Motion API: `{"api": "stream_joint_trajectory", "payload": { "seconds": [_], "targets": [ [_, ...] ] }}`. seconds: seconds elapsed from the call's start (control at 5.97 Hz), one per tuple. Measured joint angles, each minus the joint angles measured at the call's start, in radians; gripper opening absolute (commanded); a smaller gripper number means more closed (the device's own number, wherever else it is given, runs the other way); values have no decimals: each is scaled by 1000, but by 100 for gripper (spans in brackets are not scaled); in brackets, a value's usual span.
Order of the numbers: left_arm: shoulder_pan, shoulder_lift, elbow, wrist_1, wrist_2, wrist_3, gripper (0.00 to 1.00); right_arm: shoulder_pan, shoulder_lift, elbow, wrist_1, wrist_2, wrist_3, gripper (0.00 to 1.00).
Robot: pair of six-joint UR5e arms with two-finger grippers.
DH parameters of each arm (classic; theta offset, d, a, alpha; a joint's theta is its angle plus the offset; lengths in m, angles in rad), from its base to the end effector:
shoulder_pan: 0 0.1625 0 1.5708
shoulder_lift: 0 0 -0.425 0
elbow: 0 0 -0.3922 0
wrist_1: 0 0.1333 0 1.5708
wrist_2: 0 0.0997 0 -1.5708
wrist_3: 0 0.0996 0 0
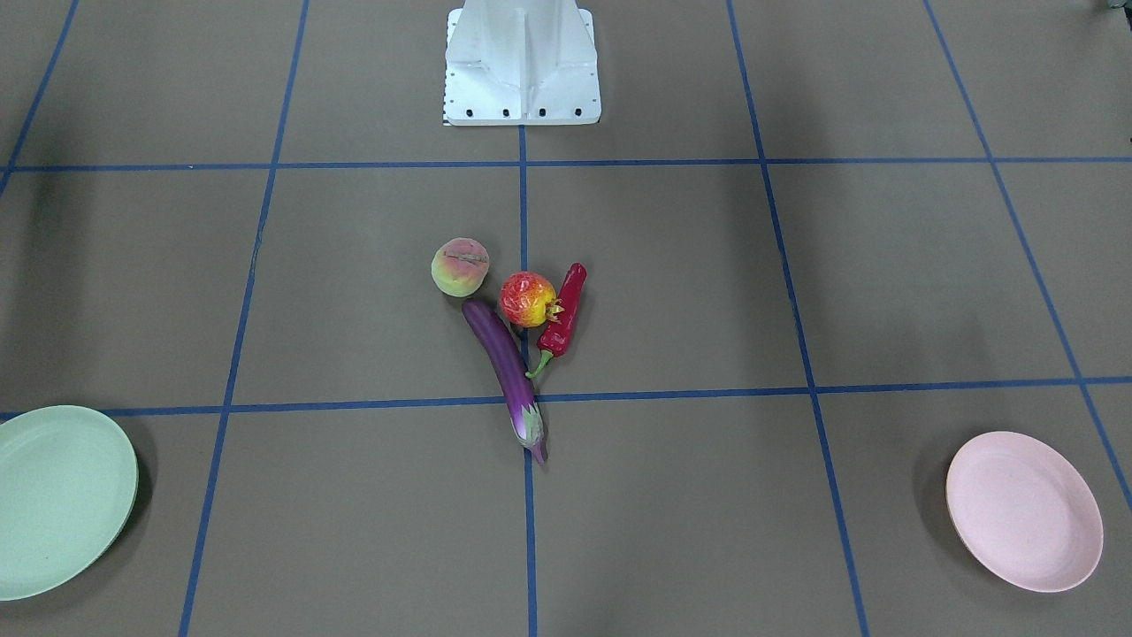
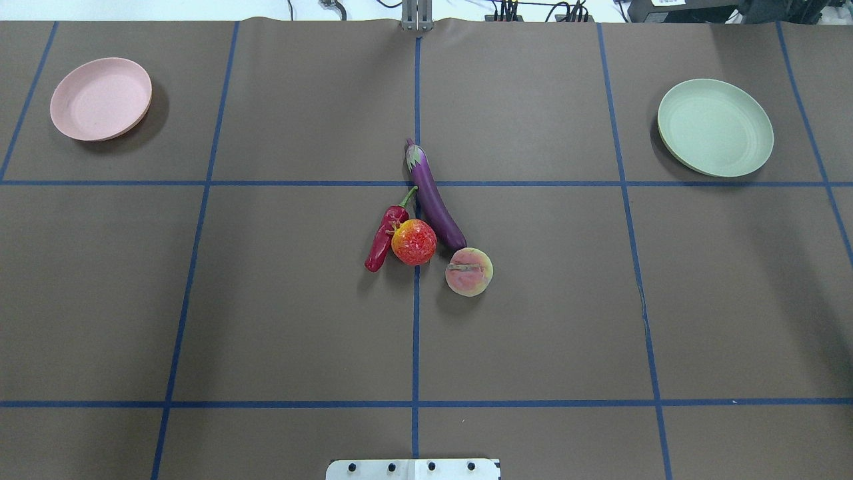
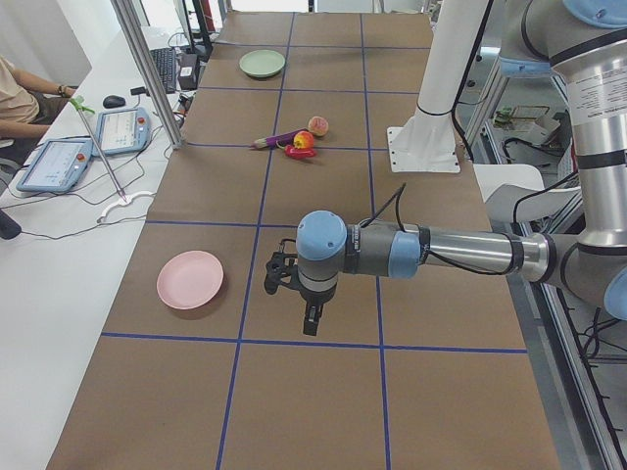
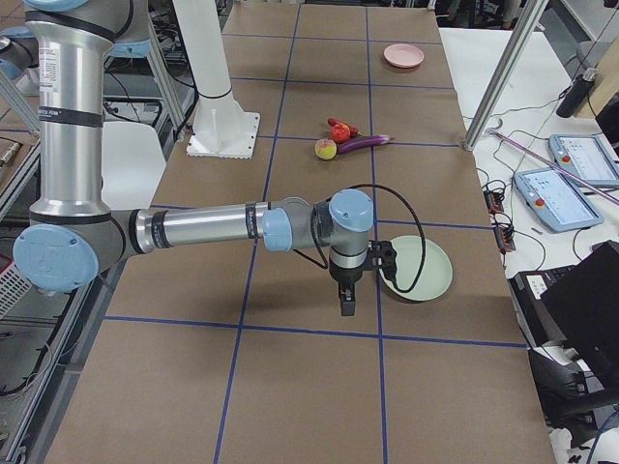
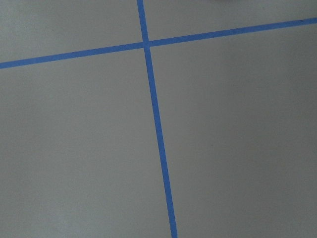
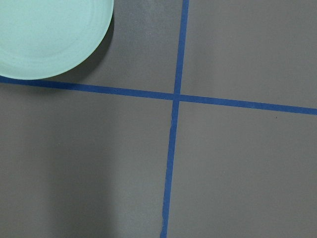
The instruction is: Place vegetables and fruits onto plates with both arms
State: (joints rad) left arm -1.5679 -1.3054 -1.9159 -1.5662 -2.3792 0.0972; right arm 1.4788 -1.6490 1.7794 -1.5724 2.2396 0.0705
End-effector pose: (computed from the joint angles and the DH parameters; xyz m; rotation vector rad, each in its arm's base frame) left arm -0.0602 -0.3842 0.6025 0.1090 0.8043 0.1249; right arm 0.0286 -0.4692 0.5999 0.0693 -0.6758 -0.0637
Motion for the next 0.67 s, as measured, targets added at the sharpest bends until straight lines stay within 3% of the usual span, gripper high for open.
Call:
{"api": "stream_joint_trajectory", "payload": {
  "seconds": [0.5,0.67],
  "targets": [
    [0,1,-12,0,0,2,100,-13,2,2,41,15,0,100],
    [0,1,-12,0,0,3,100,-37,5,3,85,57,0,100]
  ]
}}
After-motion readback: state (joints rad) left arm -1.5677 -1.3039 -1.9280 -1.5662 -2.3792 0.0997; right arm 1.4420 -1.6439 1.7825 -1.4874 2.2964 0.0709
